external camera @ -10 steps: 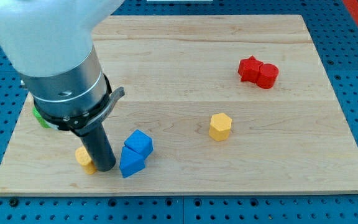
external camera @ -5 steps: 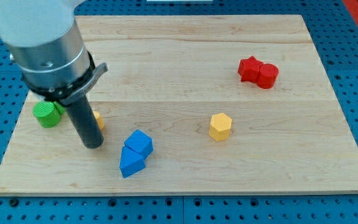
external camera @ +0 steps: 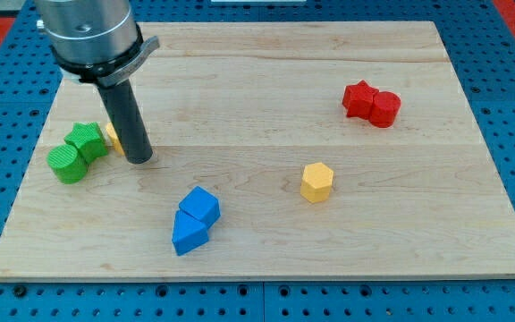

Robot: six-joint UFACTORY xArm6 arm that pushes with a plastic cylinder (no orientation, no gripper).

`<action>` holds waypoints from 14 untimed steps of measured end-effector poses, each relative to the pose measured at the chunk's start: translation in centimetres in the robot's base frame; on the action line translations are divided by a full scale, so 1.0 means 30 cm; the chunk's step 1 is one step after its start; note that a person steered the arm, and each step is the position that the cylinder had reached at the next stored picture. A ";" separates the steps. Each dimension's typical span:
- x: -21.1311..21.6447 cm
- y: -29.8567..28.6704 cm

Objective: Place the yellow heart at the top center

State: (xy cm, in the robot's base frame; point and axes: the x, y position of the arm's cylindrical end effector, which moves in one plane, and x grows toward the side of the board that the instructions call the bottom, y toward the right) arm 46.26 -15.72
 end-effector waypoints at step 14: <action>-0.793 0.353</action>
State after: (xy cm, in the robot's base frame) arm 22.46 -5.13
